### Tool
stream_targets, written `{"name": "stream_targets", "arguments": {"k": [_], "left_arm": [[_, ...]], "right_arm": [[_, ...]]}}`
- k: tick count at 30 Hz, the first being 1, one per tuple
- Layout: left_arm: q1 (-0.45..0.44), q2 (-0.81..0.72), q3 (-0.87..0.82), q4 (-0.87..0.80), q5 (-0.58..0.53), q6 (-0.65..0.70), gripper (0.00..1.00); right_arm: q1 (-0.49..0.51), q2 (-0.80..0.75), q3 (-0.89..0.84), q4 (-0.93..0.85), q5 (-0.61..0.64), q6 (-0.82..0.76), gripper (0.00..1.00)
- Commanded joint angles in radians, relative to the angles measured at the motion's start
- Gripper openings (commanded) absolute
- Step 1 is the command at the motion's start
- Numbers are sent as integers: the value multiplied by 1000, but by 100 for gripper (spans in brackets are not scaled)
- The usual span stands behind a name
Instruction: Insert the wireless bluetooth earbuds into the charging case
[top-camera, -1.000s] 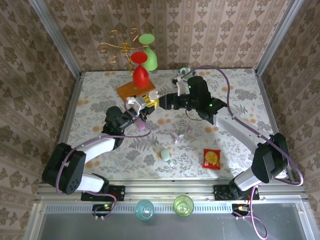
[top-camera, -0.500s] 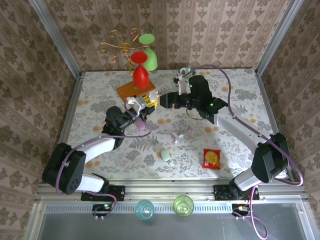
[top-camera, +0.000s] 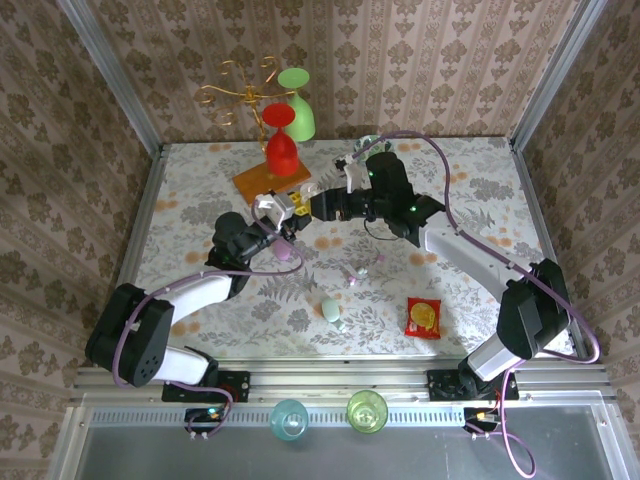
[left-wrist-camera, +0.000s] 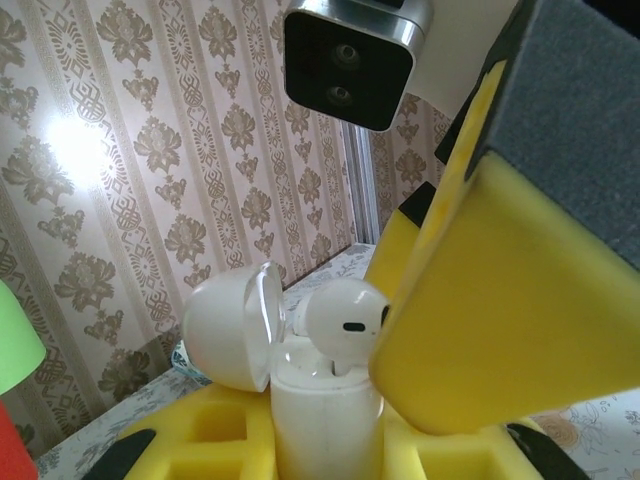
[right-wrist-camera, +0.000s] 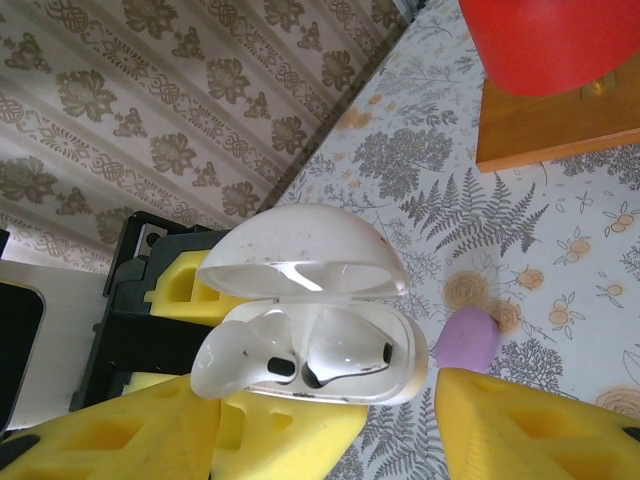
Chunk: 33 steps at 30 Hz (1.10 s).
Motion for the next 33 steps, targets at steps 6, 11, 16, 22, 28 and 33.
{"name": "stream_targets", "arguments": {"k": [6,11,16,22,28,33], "left_arm": [[-3,7,42,25,10,-13,0],[5,9,39,42,15,-26,0],[7,13,39,49,71,-7,0],[14,3,13,21,120,106,0],[14,-6,8,-20,100,198,0],[15,-1,23,-51,99,223,0]], "right_arm": [[-3,-58,-18,12,-42,-56,64],[-40,-129,-104,75,-55,-23,67],[-66,-141,-122,84,2,15,67],[-106,-102,-54,54,32,121,68],[-107,26,113,-122,25,137,72],[-106,172,291,-319,-42,138,74]]}}
